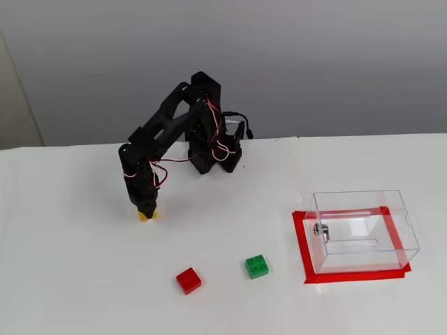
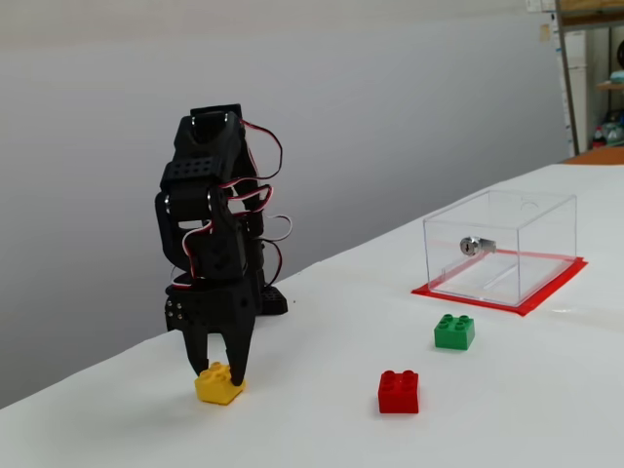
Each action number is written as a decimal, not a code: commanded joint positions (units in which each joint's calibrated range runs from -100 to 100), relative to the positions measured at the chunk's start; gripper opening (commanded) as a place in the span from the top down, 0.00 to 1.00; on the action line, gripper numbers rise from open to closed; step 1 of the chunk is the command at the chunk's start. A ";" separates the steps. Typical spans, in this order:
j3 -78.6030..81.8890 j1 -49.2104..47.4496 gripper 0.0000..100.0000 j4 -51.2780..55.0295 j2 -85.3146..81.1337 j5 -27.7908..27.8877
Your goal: Pick the yellow lego brick and place it into the transparent box
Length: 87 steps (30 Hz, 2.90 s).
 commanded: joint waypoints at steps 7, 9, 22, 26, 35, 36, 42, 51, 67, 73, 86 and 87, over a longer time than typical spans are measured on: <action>-7.93 -3.06 0.87 1.58 -10.02 -0.03; -8.74 -3.65 0.87 1.58 -12.14 0.08; -22.31 -15.04 0.87 7.15 -28.60 -0.08; -25.20 -21.17 0.87 7.15 -33.35 -0.08; -28.82 -40.18 0.87 6.98 -41.41 -0.08; -28.82 -42.99 0.87 6.72 -41.84 -0.08; -29.63 -59.62 0.87 6.28 -42.01 0.13; -30.90 -82.32 0.87 6.19 -41.33 0.29; -31.62 -109.01 0.87 -4.68 -26.14 0.39; -31.62 -115.22 0.87 -10.69 -18.84 0.65; -31.80 -121.51 0.86 -20.26 -2.29 5.51; -31.80 -121.66 0.86 -20.87 -0.77 5.51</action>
